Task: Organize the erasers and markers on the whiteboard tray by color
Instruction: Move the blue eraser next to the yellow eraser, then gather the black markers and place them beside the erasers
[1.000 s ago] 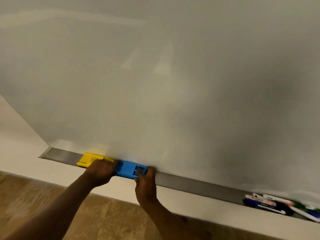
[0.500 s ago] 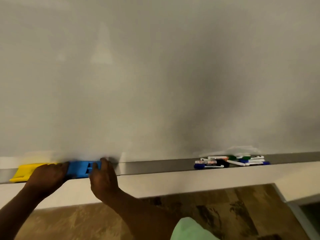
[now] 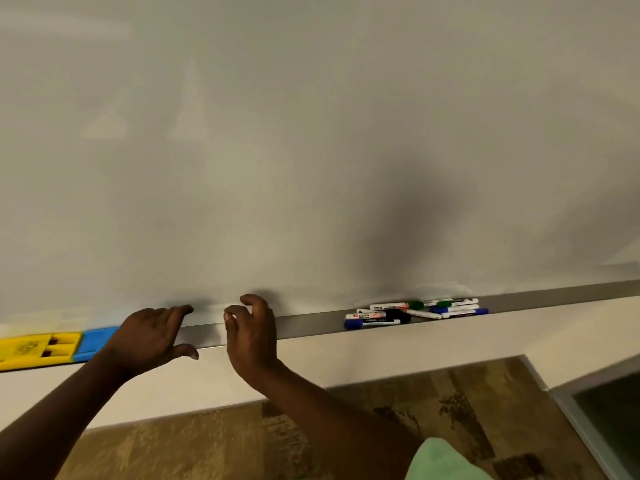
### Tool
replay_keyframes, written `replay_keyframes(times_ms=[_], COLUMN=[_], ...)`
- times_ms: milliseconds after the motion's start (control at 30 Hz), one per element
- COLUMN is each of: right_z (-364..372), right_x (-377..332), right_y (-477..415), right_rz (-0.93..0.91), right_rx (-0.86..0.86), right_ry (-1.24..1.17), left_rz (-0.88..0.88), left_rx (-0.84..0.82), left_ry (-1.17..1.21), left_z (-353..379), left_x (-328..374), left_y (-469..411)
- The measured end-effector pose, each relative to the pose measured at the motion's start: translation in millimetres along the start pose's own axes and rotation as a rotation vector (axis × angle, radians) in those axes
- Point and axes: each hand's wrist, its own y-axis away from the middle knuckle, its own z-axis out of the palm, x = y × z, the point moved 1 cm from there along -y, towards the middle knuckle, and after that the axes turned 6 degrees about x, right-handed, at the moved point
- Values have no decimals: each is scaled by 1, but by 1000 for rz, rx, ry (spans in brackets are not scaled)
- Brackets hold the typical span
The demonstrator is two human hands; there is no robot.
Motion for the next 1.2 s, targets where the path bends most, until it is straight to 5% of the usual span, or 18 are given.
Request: replay_keyframes(times_ms=[633,1200], right_z=[-175,-185], right_x=[201,314], right_y=[-22,-11], right_rz=[237,294], right_rx=[41,-217], right_ry=[144,317], left_rz=[176,117], left_rx=[-9,-198], left_ry=[53,12], left_z=[59,136], left_x=[204,285], left_y=[-167,-210])
